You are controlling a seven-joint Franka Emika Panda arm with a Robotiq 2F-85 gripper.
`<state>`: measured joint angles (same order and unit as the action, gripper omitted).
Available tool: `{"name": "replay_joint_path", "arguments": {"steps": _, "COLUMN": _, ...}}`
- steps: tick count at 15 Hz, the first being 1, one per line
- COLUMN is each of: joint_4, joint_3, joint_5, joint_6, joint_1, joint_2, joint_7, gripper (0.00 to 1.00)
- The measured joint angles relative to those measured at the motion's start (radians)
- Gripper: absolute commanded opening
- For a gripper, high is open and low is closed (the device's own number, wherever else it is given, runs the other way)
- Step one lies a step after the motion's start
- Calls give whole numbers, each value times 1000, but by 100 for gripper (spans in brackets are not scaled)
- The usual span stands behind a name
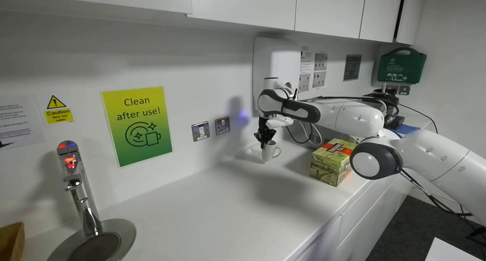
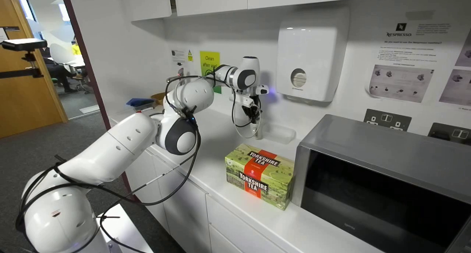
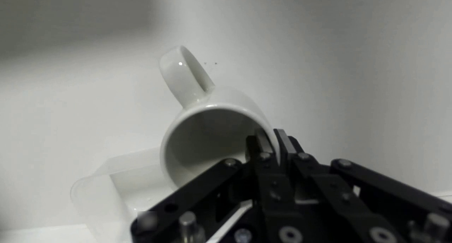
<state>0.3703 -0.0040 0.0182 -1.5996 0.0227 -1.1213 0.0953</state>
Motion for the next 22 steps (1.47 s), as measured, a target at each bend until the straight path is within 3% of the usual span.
{"name": "replay_joint_path", "arguments": {"steps": 22, "joint_4": -1, "joint_3": 7, "joint_5": 22, "joint_6": 0, "joint_1": -6, "joint_2": -31, "joint_7": 4, "gripper": 2}}
